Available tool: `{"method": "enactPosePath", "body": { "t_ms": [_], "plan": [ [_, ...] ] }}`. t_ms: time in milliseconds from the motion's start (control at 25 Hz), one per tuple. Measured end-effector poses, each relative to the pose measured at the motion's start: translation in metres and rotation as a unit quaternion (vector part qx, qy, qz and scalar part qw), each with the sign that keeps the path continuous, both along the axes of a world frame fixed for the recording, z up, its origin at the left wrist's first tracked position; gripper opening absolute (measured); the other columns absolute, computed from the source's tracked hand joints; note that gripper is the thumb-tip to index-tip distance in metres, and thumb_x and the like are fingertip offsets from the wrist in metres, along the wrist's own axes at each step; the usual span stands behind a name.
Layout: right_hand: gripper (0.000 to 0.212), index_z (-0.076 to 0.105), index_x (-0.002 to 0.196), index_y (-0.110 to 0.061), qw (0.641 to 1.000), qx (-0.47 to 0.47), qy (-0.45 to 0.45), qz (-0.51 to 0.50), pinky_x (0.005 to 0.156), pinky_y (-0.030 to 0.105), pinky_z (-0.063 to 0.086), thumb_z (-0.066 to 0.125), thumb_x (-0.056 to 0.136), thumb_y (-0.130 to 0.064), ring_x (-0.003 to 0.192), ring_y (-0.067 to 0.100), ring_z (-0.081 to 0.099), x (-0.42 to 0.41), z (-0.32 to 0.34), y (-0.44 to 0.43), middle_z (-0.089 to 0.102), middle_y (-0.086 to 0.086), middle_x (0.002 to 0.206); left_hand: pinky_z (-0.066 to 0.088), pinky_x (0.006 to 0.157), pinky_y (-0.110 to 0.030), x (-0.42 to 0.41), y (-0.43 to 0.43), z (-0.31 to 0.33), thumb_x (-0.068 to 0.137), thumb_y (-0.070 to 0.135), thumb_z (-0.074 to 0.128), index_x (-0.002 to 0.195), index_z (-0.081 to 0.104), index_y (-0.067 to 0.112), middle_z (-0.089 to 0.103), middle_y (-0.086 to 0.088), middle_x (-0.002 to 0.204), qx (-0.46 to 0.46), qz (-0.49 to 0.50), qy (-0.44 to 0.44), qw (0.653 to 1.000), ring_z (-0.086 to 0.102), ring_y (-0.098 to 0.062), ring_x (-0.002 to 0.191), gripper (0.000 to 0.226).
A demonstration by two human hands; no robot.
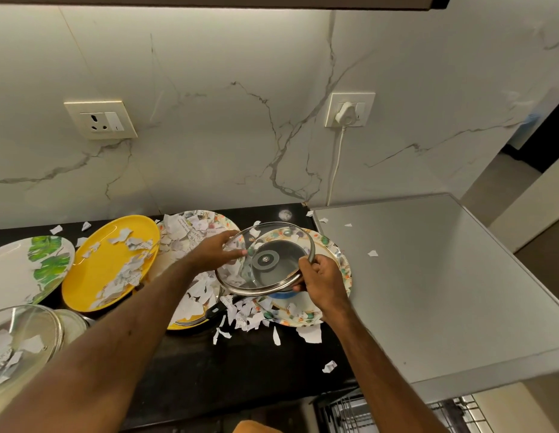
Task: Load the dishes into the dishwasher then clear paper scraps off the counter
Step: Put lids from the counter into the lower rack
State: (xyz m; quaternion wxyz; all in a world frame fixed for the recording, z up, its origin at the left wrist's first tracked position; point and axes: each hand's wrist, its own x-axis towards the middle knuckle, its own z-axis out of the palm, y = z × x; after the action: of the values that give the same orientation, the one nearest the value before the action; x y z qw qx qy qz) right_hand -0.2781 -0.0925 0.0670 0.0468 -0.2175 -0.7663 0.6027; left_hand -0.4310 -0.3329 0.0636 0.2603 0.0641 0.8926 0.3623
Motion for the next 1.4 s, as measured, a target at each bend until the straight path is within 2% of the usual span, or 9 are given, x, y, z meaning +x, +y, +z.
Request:
{"method": "enactPosePath", "body": {
  "t_ms": [120, 200, 280, 440, 680, 880, 1120, 1280, 1400],
  "plan": [
    [0.025, 0.068, 0.111, -0.015, 1.000, 0.012, 0.000, 0.009, 0.075, 0.041, 0.067, 0.060, 0.104, -0.038, 0.077, 0.017, 0.078, 0.001, -0.003, -0.001, 0.078, -0.001, 0.089, 0.058, 0.096, -0.047, -0.003, -0.007, -0.002, 0.102, 0.022, 0.063, 0.147, 0.050, 0.013, 0.064, -0.014, 0.136, -0.022, 0.037, 0.064, 0.997, 0.067, -0.030, 0.116, 0.049],
    [0.025, 0.068, 0.111, -0.015, 1.000, 0.014, 0.005, 0.004, 0.075, 0.041, 0.067, 0.060, 0.104, -0.037, 0.077, 0.016, 0.078, 0.000, -0.005, -0.001, 0.078, -0.001, 0.089, 0.060, 0.091, -0.049, -0.001, -0.004, 0.002, 0.109, 0.023, 0.048, 0.144, 0.052, 0.009, 0.069, -0.014, 0.124, 0.037, 0.121, 0.064, 0.990, 0.073, -0.029, 0.102, 0.038],
    [0.025, 0.068, 0.112, -0.015, 1.000, 0.017, 0.015, -0.002, 0.075, 0.042, 0.067, 0.059, 0.105, -0.037, 0.079, 0.017, 0.078, -0.001, -0.005, 0.000, 0.078, 0.001, 0.093, 0.057, 0.097, -0.050, 0.002, 0.000, 0.007, 0.112, 0.028, 0.038, 0.145, 0.050, 0.009, 0.064, -0.017, 0.133, 0.048, 0.174, 0.071, 0.981, 0.069, -0.032, 0.111, 0.040],
    [0.020, 0.065, 0.117, -0.021, 0.999, 0.002, 0.039, -0.003, 0.082, 0.042, 0.066, 0.058, 0.106, -0.035, 0.091, 0.018, 0.076, -0.004, -0.007, 0.004, 0.077, 0.003, 0.103, 0.062, 0.075, -0.039, 0.011, 0.004, 0.023, 0.109, 0.032, 0.049, 0.129, 0.060, 0.007, 0.071, -0.019, 0.119, 0.239, 0.175, -0.117, 0.948, 0.074, -0.031, 0.097, 0.034],
    [0.009, 0.058, 0.116, -0.016, 0.983, -0.174, -0.061, 0.003, 0.096, 0.050, 0.061, 0.051, 0.110, -0.015, 0.101, 0.025, 0.077, -0.006, -0.016, 0.008, 0.079, 0.012, 0.105, 0.063, 0.070, -0.033, 0.013, 0.026, 0.063, 0.103, 0.025, 0.062, 0.126, 0.067, 0.011, 0.078, -0.011, 0.105, 0.362, 0.100, 0.086, 0.923, 0.077, -0.030, 0.087, 0.027],
    [0.010, 0.058, 0.112, -0.011, 0.972, -0.198, -0.120, 0.033, 0.093, 0.042, 0.063, 0.049, 0.111, -0.013, 0.098, 0.026, 0.078, -0.010, -0.012, 0.004, 0.077, 0.020, 0.108, 0.062, 0.074, -0.036, 0.002, 0.054, 0.084, 0.100, 0.029, 0.066, 0.119, 0.073, 0.014, 0.079, -0.004, 0.098, 0.293, 0.044, 0.211, 0.932, 0.077, -0.021, 0.088, 0.025],
    [0.018, 0.061, 0.124, -0.008, 0.981, -0.178, -0.081, 0.016, 0.088, 0.036, 0.064, 0.058, 0.106, -0.010, 0.095, 0.025, 0.079, -0.022, -0.012, 0.020, 0.077, 0.017, 0.105, 0.064, 0.077, -0.050, -0.004, 0.051, 0.086, 0.101, 0.020, 0.065, 0.123, 0.069, 0.012, 0.078, -0.003, 0.105, 0.315, 0.066, 0.269, 0.908, 0.076, -0.019, 0.097, 0.024],
    [0.027, 0.062, 0.130, -0.007, 0.992, -0.114, -0.059, 0.008, 0.089, 0.037, 0.064, 0.060, 0.103, -0.015, 0.094, 0.021, 0.077, -0.029, -0.013, 0.029, 0.076, 0.010, 0.107, 0.064, 0.081, -0.041, 0.004, 0.055, 0.095, 0.101, 0.013, 0.064, 0.129, 0.067, 0.012, 0.077, -0.001, 0.111, 0.258, 0.001, 0.417, 0.872, 0.075, -0.012, 0.099, 0.028],
    [0.034, 0.061, 0.133, -0.013, 0.998, -0.043, -0.040, -0.016, 0.089, 0.040, 0.064, 0.061, 0.101, -0.025, 0.091, 0.017, 0.077, -0.033, -0.013, 0.028, 0.075, 0.006, 0.114, 0.065, 0.077, -0.037, 0.015, 0.058, 0.106, 0.101, 0.020, 0.061, 0.129, 0.068, 0.013, 0.077, -0.006, 0.109, 0.160, -0.115, 0.558, 0.806, 0.076, -0.015, 0.090, 0.030]
  ]
}}
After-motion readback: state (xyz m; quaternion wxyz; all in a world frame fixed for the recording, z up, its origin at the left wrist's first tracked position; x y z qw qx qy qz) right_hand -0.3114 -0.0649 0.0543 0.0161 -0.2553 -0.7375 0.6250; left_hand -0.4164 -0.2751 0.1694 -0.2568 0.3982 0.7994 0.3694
